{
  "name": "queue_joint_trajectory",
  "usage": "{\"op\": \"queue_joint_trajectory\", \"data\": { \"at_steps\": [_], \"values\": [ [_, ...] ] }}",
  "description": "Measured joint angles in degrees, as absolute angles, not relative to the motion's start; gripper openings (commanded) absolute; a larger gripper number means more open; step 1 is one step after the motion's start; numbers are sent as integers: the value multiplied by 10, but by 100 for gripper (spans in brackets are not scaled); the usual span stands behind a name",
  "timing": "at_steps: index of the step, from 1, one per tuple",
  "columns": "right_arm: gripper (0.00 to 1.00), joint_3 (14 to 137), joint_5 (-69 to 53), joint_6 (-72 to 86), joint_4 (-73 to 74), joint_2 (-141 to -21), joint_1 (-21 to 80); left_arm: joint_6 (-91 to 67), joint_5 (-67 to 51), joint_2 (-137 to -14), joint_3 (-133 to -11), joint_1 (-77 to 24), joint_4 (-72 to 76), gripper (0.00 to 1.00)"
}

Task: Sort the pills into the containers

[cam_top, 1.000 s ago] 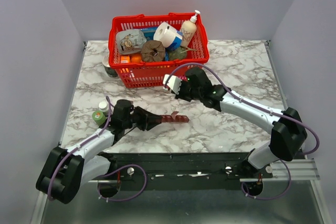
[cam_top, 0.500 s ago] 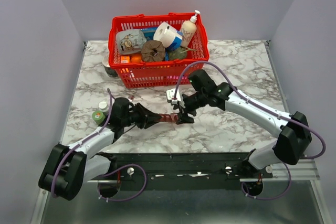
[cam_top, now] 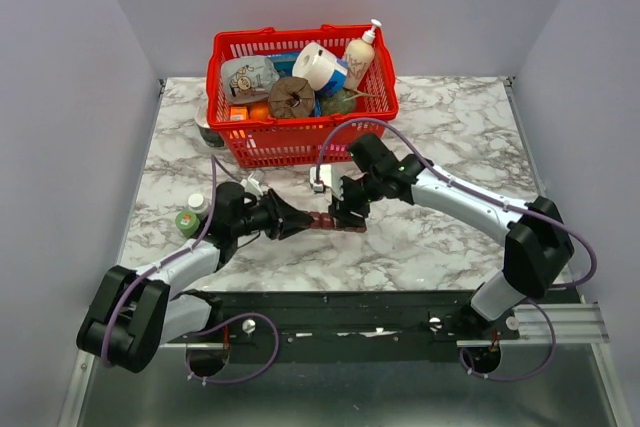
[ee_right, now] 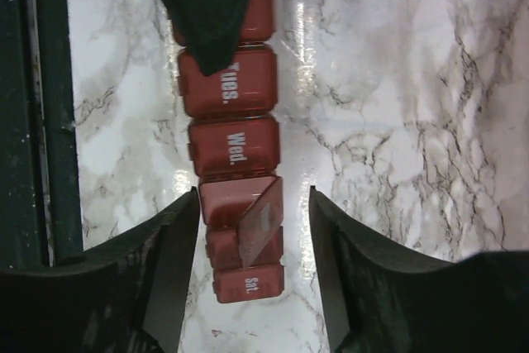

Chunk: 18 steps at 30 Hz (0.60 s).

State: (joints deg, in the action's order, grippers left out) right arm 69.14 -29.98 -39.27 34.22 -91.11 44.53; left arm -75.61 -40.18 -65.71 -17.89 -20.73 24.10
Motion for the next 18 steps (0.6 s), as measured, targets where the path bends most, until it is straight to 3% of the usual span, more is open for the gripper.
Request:
{"op": "queue_joint_trajectory", "data": {
  "at_steps": [6, 11, 18],
  "values": [
    [55, 711, -274, -368, 330, -914, 431, -716, -424, -659, -180, -207, 234, 0],
    [41, 712, -260, -359, 326, -914, 422, -685, -435, -659, -183, -207, 213, 0],
    [39, 721, -236, -354, 326, -936, 416, -669, -457, -661, -191, -207, 214, 0]
  ]
}}
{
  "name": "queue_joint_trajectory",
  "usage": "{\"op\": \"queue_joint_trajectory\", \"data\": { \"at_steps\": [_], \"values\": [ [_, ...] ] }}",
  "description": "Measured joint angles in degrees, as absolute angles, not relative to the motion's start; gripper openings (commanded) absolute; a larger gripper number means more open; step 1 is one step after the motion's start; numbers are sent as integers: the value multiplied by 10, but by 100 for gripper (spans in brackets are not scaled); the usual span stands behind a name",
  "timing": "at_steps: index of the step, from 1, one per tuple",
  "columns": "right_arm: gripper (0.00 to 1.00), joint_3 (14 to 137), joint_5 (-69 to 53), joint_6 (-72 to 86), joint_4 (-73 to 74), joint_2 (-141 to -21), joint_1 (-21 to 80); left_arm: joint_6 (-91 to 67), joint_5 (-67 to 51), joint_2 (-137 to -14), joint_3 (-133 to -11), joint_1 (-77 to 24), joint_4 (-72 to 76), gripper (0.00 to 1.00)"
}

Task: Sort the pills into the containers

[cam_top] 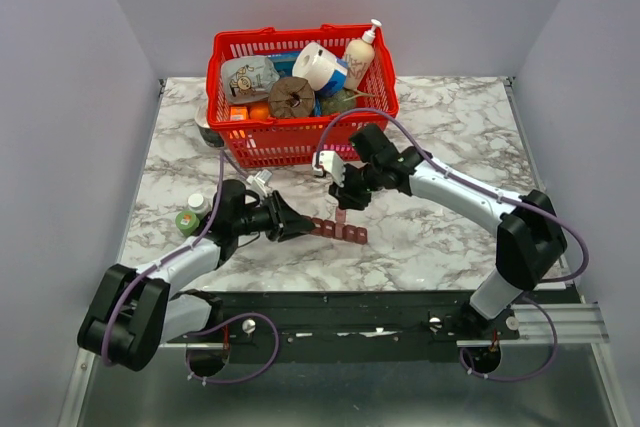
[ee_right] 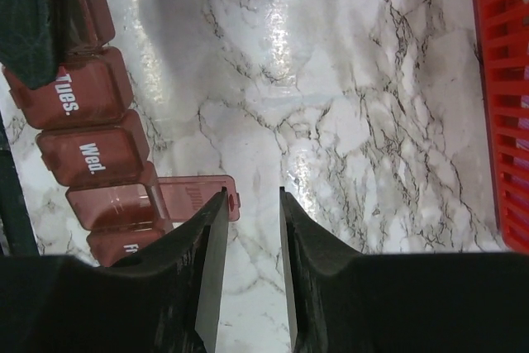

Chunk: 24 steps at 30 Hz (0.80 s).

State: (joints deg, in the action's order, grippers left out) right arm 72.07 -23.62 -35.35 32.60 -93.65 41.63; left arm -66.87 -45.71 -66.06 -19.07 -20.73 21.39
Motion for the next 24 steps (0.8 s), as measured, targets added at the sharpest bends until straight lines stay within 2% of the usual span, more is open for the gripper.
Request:
{"op": "queue_joint_trajectory", "data": {
  "at_steps": [5, 7, 8, 11, 17, 22, 23, 24],
  "values": [
    [44, 732, -236, -347, 329, -957, 415, -666, -462, -677, -193, -207, 224, 0],
    [52, 740, -241, -343, 334, -962, 412, -666, -461, -686, -193, -207, 227, 0],
    [61, 745, -246, -342, 338, -963, 410, -666, -461, -691, -193, -207, 227, 0],
    [71, 774, -282, -340, 360, -959, 389, -659, -454, -705, -193, -207, 227, 0],
    [74, 782, -367, -348, 377, -886, 326, -649, -412, -763, -207, -207, 241, 0],
    [76, 738, -420, -363, 376, -830, 327, -659, -388, -821, -214, -214, 300, 0],
    [76, 729, -425, -365, 376, -828, 328, -665, -382, -832, -213, -219, 317, 1],
    [76, 721, -430, -367, 377, -828, 329, -671, -376, -841, -212, -224, 334, 15]
  ]
}}
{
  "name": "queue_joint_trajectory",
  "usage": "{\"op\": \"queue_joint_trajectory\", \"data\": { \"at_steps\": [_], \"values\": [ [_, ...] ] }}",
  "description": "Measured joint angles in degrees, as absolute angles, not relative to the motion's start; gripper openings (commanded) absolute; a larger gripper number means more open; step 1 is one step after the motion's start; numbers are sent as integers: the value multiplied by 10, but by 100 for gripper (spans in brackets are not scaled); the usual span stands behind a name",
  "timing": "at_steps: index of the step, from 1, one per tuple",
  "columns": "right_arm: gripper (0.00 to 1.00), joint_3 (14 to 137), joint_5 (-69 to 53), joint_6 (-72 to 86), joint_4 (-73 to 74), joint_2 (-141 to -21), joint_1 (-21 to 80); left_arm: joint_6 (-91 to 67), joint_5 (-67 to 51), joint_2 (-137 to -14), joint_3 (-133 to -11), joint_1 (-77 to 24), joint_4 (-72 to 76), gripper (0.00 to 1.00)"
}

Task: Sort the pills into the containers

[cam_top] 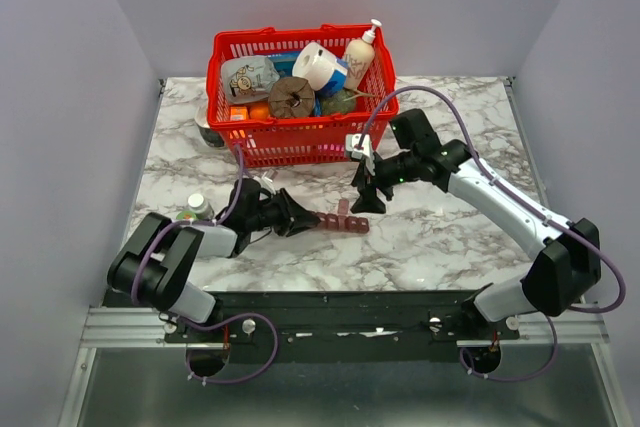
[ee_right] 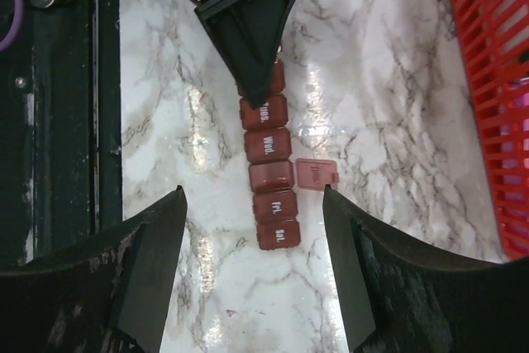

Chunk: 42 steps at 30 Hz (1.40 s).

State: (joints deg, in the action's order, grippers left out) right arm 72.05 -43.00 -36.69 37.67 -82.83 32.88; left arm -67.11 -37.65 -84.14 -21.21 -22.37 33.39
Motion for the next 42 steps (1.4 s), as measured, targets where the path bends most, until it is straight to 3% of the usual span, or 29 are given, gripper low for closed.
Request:
{"op": "queue_joint_trajectory", "data": {
  "at_steps": [2, 3, 5, 6, 10, 16, 26, 42],
  "values": [
    [76, 707, -435, -369, 379, -830, 329, -683, -366, -855, -206, -231, 363, 35],
    [76, 703, -438, -370, 380, -830, 329, -689, -362, -860, -202, -234, 379, 49],
    [76, 701, -445, -371, 381, -830, 329, -703, -355, -872, -190, -239, 411, 60],
    [76, 701, -447, -371, 380, -830, 329, -710, -351, -876, -185, -241, 421, 72],
    [76, 699, -454, -372, 380, -830, 329, -717, -338, -874, -170, -243, 431, 89],
    [76, 697, -458, -376, 380, -830, 329, -680, -309, -806, -185, -244, 332, 99],
    [77, 693, -457, -380, 380, -828, 329, -542, -219, -681, -288, -244, 19, 99],
    [77, 689, -457, -385, 380, -818, 329, -434, -134, -663, -344, -244, -176, 99]
  ]
}}
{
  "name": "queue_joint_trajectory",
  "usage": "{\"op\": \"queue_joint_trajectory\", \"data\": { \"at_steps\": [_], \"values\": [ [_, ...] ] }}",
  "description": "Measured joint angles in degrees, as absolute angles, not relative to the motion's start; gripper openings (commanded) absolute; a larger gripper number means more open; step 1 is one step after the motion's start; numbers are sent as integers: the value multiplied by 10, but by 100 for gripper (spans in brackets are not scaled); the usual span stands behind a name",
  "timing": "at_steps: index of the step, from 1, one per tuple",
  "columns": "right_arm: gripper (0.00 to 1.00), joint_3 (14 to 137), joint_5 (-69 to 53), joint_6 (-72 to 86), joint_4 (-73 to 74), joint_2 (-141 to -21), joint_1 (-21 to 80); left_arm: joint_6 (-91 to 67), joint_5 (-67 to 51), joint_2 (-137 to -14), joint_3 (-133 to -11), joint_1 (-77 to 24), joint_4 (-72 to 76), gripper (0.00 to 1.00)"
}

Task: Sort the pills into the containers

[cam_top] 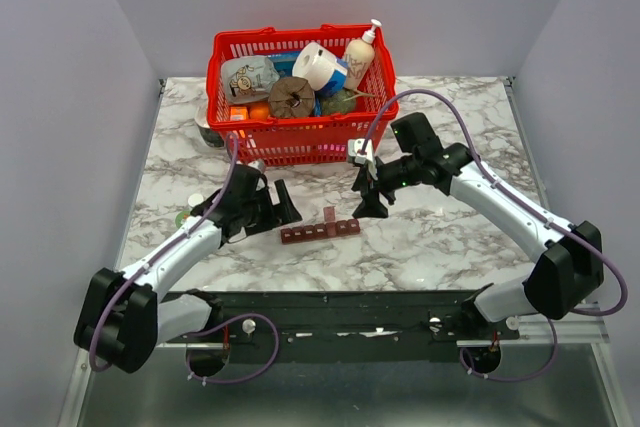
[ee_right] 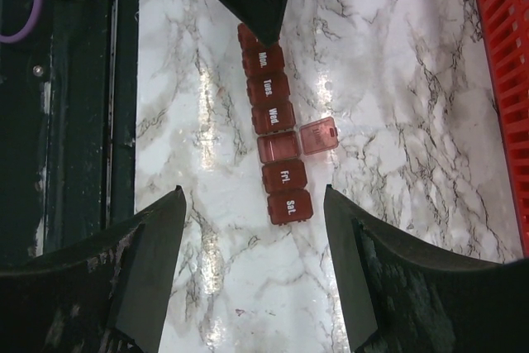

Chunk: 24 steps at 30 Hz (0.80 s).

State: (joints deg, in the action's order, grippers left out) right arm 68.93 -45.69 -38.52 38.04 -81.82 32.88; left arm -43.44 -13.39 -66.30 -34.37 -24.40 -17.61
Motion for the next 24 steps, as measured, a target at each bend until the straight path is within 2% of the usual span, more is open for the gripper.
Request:
{"op": "queue_joint_trajectory", "data": {
  "at_steps": [13, 19, 24],
  "values": [
    [77, 676, -458, -391, 377, -804, 329, -316, -25, -522, -416, -244, -223, 99],
    [77, 682, -462, -396, 376, -808, 337, -262, 61, -509, -465, -243, -247, 99],
    [77, 718, -462, -412, 378, -839, 385, -235, 144, -495, -492, -241, -283, 99]
  ]
}}
